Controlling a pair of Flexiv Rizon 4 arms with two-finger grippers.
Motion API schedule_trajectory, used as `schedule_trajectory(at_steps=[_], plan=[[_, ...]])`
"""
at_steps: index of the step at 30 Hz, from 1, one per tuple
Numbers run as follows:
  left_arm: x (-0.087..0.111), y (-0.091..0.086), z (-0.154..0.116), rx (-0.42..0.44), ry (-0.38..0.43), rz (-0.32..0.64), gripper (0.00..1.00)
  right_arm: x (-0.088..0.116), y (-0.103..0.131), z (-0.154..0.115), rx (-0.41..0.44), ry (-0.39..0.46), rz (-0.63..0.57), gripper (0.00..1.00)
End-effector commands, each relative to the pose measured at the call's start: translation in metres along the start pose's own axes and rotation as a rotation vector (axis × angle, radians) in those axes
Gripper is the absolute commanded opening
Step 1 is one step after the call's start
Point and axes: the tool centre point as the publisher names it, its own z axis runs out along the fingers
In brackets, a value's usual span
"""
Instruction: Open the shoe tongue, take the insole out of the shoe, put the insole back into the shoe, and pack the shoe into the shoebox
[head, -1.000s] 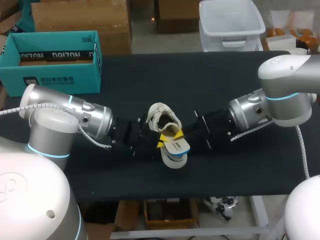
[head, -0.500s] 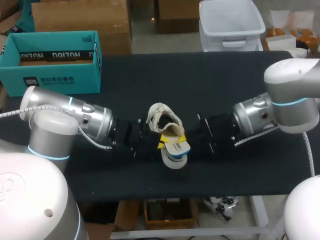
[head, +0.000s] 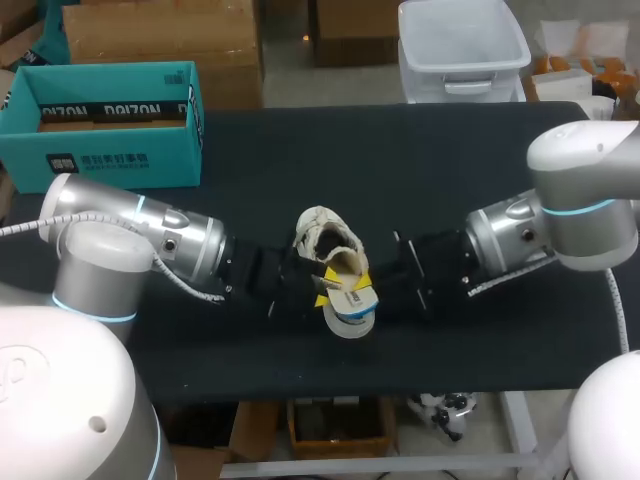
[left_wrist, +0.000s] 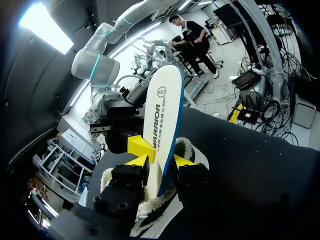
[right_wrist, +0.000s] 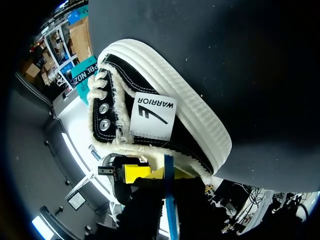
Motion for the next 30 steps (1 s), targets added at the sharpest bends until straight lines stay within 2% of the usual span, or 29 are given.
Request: schedule_trajectory(at_steps=[1, 2, 6, 15, 22, 23, 25, 26, 27, 29, 30], plan=[[0.004, -0.008, -0.001, -0.005, -0.007, 0.017, 0.04, -0.001, 0.003, 0.0, 0.007, 0.003, 0.0, 0.0], [0.004, -0.009, -0.001, -0.008, -0.005, 0.021, 0.0, -0.001, 0.003, 0.001, 0.007, 0.003, 0.001, 0.0], [0.001, -0.004, 0.002, -0.018, -0.005, 0.024, 0.0, 0.001, 0.009, 0.002, 0.005, -0.002, -0.001, 0.0], [-0.005, 0.018, 0.004, -0.06, 0.0, -0.015, 0.0, 0.011, 0.036, 0.006, 0.026, -0.028, -0.004, 0.0], [-0.003, 0.021, 0.004, -0.059, 0.003, -0.026, 0.0, 0.011, 0.033, 0.004, 0.024, -0.032, -0.001, 0.0], [-0.003, 0.021, 0.004, -0.058, 0.003, -0.026, 0.0, 0.011, 0.031, 0.004, 0.021, -0.03, 0.0, 0.2], [-0.002, 0.02, 0.005, -0.054, 0.004, -0.025, 0.0, 0.01, 0.025, 0.001, 0.009, -0.026, -0.001, 0.49], [-0.002, 0.019, 0.005, -0.054, 0.004, -0.024, 0.0, 0.009, 0.021, 0.001, 0.006, -0.025, -0.003, 0.57], [-0.001, 0.018, 0.005, -0.053, 0.004, -0.024, 0.0, 0.007, 0.016, 0.0, -0.004, -0.02, -0.005, 0.76], [-0.001, 0.017, 0.005, -0.052, 0.004, -0.022, 0.0, 0.006, 0.01, -0.002, -0.013, -0.02, -0.005, 0.68], [-0.001, 0.016, 0.005, -0.051, 0.004, -0.021, 0.0, 0.005, 0.005, -0.004, -0.019, -0.013, -0.01, 0.52]])
